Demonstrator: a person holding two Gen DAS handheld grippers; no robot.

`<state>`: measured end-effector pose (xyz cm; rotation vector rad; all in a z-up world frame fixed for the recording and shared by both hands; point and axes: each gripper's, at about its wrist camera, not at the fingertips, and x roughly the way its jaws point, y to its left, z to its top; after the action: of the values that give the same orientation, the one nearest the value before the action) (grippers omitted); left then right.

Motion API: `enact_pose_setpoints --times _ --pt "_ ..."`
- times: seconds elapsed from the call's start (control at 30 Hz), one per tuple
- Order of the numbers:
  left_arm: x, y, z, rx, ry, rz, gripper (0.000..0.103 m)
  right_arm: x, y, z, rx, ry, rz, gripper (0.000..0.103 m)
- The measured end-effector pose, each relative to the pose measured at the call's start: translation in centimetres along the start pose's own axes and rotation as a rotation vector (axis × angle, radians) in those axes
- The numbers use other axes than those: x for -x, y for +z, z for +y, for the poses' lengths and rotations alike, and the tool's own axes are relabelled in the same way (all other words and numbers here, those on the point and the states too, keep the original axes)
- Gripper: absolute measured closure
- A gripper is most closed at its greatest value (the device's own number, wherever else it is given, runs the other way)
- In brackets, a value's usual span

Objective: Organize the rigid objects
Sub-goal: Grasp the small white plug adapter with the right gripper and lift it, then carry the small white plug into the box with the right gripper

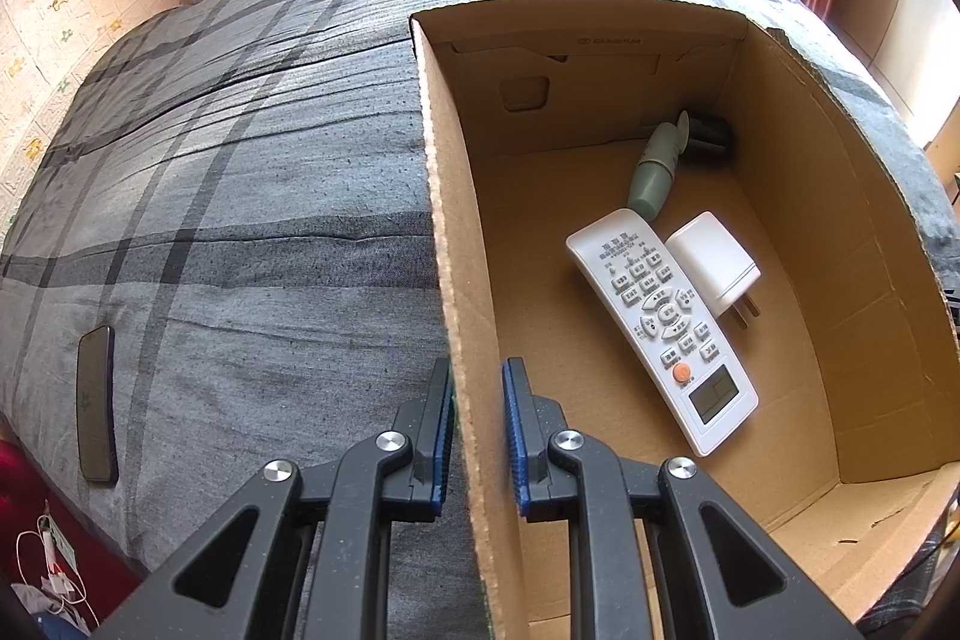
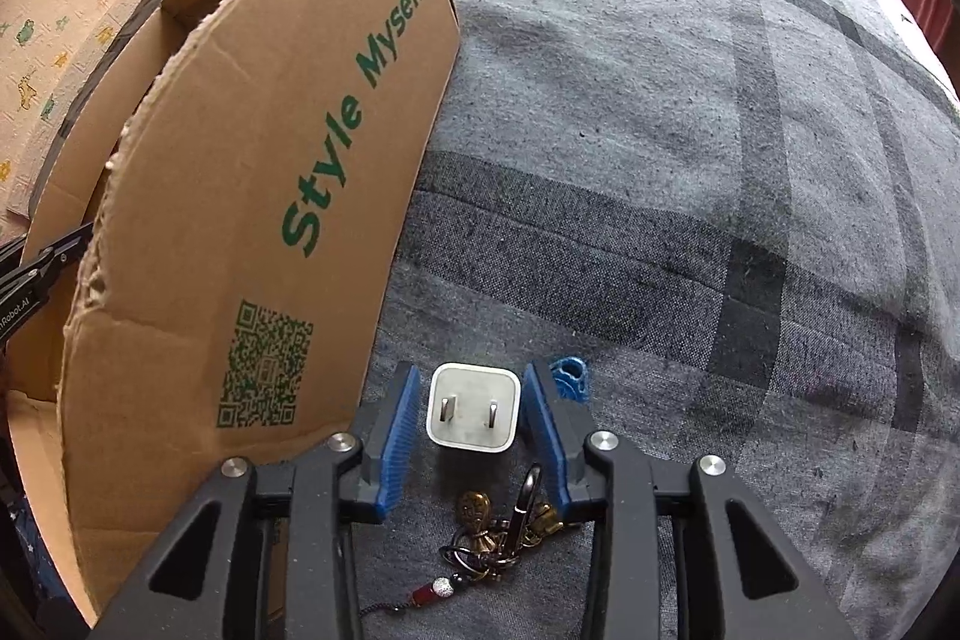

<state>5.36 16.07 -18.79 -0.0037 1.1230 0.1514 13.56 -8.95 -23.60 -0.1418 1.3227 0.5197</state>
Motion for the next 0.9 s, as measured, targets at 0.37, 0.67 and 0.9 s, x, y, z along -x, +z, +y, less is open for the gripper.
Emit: enact_pose_setpoints --times 0.37,0.67,0.9 --pt "0.1 -0.1 -0.1 -0.005 0.002 -0.002 0.085 2.5 0.2 1.3 0.009 -0.022 -0.036 0.075" --pt "0.1 -0.1 -0.2 -0.010 0.003 -0.005 0.085 5.9 -0.9 1.8 0.002 -0.074 -0.064 0.075" --pt "0.1 -0.1 -0.1 -0.008 0.002 -0.004 0.085 8.1 -0.8 2.3 -0.002 -0.094 -0.087 0.075"
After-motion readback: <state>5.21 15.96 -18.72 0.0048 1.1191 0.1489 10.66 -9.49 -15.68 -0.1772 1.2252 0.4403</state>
